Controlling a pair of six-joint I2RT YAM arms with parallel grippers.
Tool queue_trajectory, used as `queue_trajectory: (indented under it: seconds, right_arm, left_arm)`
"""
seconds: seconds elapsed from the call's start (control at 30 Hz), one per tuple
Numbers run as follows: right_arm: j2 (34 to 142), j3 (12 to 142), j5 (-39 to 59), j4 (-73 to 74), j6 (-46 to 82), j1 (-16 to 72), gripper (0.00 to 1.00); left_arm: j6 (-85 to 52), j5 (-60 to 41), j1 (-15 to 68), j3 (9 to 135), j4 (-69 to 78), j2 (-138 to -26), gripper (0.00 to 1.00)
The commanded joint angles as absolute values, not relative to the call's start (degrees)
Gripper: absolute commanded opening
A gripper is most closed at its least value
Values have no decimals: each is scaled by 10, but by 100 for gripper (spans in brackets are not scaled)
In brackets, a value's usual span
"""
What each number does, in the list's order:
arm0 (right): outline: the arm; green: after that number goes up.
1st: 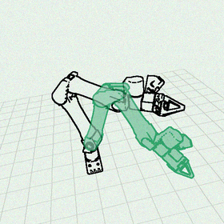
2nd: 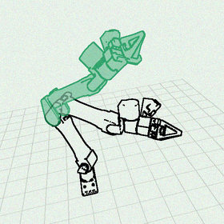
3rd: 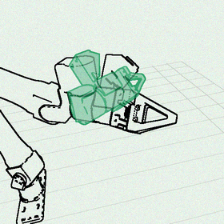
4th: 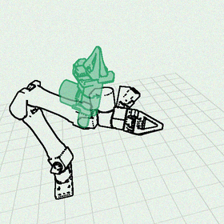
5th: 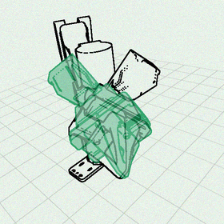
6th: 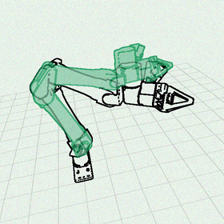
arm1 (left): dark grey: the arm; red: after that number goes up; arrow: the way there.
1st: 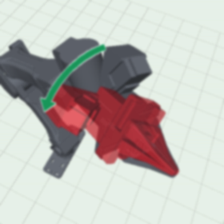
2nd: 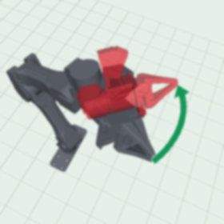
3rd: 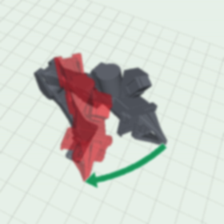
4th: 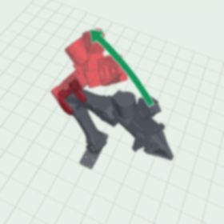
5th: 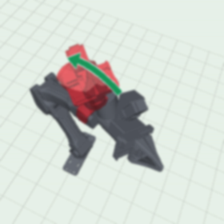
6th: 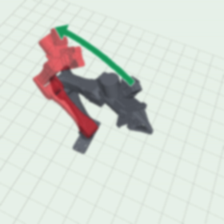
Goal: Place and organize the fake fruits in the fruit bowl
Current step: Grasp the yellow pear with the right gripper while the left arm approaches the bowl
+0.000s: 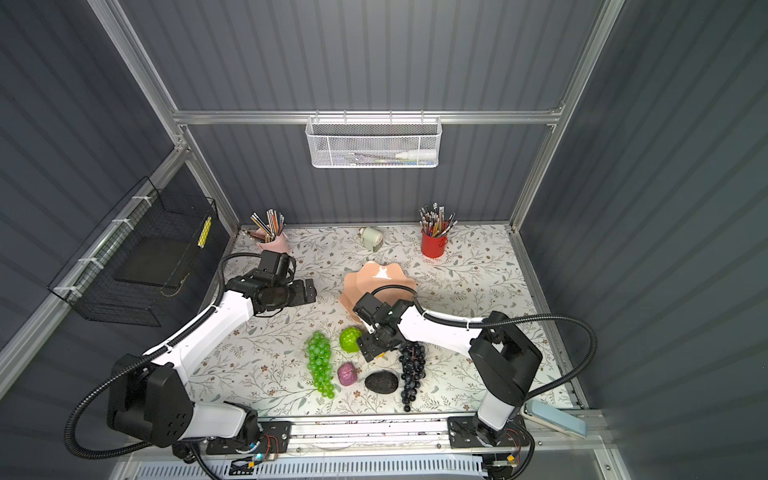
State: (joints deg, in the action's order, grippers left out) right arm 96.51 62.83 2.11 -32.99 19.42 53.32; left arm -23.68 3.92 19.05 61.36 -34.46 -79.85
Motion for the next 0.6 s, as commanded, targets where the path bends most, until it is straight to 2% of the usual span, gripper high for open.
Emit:
queue_trajectory:
  seconds: [0.0, 0.37, 0.57]
  right_arm:
    - [975, 615, 0, -313, 184, 538, 77]
    - [1006, 614, -16, -287, 174, 539, 71]
    - [994, 599, -18, -291, 175, 540, 55]
  left_arm:
    - [-239, 50, 191, 611, -349, -793, 100]
    - [-240, 60, 191, 610, -356, -792, 100]
    - [-236, 76, 191, 612, -360, -790, 100]
